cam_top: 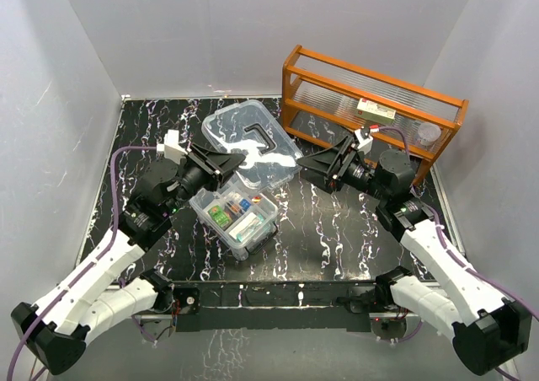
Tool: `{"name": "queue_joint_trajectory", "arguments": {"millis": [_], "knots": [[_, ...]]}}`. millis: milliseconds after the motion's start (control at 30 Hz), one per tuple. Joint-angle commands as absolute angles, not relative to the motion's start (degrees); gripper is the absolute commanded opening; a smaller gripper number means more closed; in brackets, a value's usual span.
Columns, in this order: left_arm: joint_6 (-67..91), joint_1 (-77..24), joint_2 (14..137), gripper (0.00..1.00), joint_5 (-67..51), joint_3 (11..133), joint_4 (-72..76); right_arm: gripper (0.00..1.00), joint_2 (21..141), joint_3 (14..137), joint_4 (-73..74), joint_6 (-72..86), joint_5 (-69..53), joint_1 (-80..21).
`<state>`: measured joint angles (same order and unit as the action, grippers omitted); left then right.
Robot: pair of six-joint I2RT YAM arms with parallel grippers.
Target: Organize the medicine kit
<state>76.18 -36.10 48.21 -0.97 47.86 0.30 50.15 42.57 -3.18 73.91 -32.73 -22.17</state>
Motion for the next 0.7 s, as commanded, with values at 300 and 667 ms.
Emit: {"name": "queue_joint_trajectory", "arguments": {"millis": [300, 667], "knots": [[78.94, -35.9, 44.89, 0.17, -1.04, 46.37, 4.47, 0.68, 53.11, 40.91, -12.63, 79.1, -31.93, -22.74], [79.24, -35.86, 43.84, 0.18, -2.21, 45.55, 3.75, 0.5, 57.15, 40.94, -22.38, 81.91, -33.07, -25.37]]}}
